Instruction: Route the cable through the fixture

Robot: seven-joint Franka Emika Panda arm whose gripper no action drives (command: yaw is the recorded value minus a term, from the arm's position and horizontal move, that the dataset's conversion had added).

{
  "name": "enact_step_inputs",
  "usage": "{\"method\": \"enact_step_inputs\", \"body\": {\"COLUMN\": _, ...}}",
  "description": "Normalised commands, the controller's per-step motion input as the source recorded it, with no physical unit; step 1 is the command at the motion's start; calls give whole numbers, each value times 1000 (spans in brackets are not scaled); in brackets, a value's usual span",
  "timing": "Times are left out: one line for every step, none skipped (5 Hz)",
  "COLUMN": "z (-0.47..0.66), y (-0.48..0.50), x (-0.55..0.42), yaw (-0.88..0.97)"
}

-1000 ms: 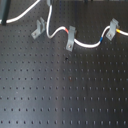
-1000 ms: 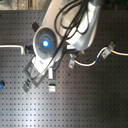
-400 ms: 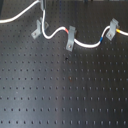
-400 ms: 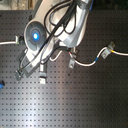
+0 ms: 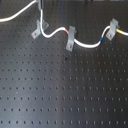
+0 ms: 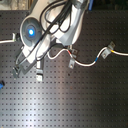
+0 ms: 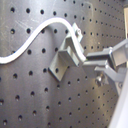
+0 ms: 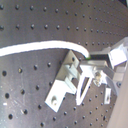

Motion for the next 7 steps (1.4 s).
{"method": "enact_step_inputs", "body": {"z": 218, "y": 21, "x": -71, "yaw": -69}}
{"method": "enact_step_inputs", "body": {"z": 250, "y": -85, "x": -148, "yaw": -131}}
{"method": "enact_step_inputs", "body": {"z": 137, "y": -103, "x": -288, "yaw": -151}}
{"method": "enact_step_inputs", "body": {"z": 13, "y": -62, "x": -325, "yaw": -89}}
{"method": "enact_step_inputs", "body": {"z": 11, "y": 35, "x": -308, "yaw": -51}}
{"method": "enact_step_inputs", "body": {"z": 262, "y": 70, "x": -56, "yaw": 0}}
{"method": "enact_step_inputs", "body": {"z": 482, "y": 50, "x": 59, "yaw": 0}}
